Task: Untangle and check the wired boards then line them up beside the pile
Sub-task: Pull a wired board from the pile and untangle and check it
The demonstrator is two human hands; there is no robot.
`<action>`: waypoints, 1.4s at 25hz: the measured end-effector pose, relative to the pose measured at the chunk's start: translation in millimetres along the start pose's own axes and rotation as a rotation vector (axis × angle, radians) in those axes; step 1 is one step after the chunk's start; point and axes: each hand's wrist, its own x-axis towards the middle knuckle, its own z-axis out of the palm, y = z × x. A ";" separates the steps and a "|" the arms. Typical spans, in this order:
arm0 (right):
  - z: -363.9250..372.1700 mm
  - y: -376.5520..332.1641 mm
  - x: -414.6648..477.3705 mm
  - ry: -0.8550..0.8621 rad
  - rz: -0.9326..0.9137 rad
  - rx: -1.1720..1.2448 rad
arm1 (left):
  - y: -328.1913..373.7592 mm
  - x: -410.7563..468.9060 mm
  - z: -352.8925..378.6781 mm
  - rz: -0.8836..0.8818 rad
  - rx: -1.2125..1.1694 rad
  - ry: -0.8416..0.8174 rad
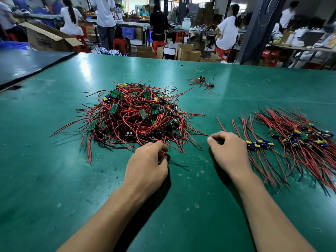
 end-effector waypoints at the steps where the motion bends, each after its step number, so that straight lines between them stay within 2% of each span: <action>1: -2.8 2.4 1.5 0.006 0.016 -0.002 | 0.4 -0.4 -0.2 0.006 -0.007 0.001; 5: -0.3 0.3 -0.9 -0.023 0.015 0.029 | 7.0 -3.5 2.2 0.076 -0.118 0.015; 8: 2.7 -10.4 -5.7 -0.057 -0.031 0.142 | 14.2 -5.3 2.6 0.155 -0.199 0.091; 11: 2.9 -19.2 -9.9 -0.212 -0.042 0.291 | 18.3 -5.0 2.2 0.190 -0.288 0.134; 15: 4.1 -28.5 -15.6 -0.504 -0.002 0.432 | 19.5 -4.6 1.1 0.128 -0.451 0.178; 19: 2.6 -33.8 -17.8 -0.625 0.080 0.608 | 18.4 -2.1 -1.7 0.017 -0.564 0.194; 24: -4.6 -33.9 -18.6 -0.843 0.016 0.586 | 16.7 1.5 -4.4 -0.055 -0.662 0.206; 26: -2.4 -34.6 -20.6 -0.794 -0.006 0.565 | 17.4 1.6 -5.3 -0.056 -0.712 0.191; 30: 1.2 -32.5 -19.5 -0.575 0.020 0.601 | 19.6 1.4 -5.8 -0.093 -0.764 0.141; 33: -2.9 -33.4 -17.2 -0.500 0.062 0.823 | 19.5 4.2 -7.2 -0.336 -0.979 -0.017; 35: -5.7 -35.3 -14.7 -0.485 0.045 0.893 | 18.4 5.1 -7.2 -0.411 -1.014 -0.125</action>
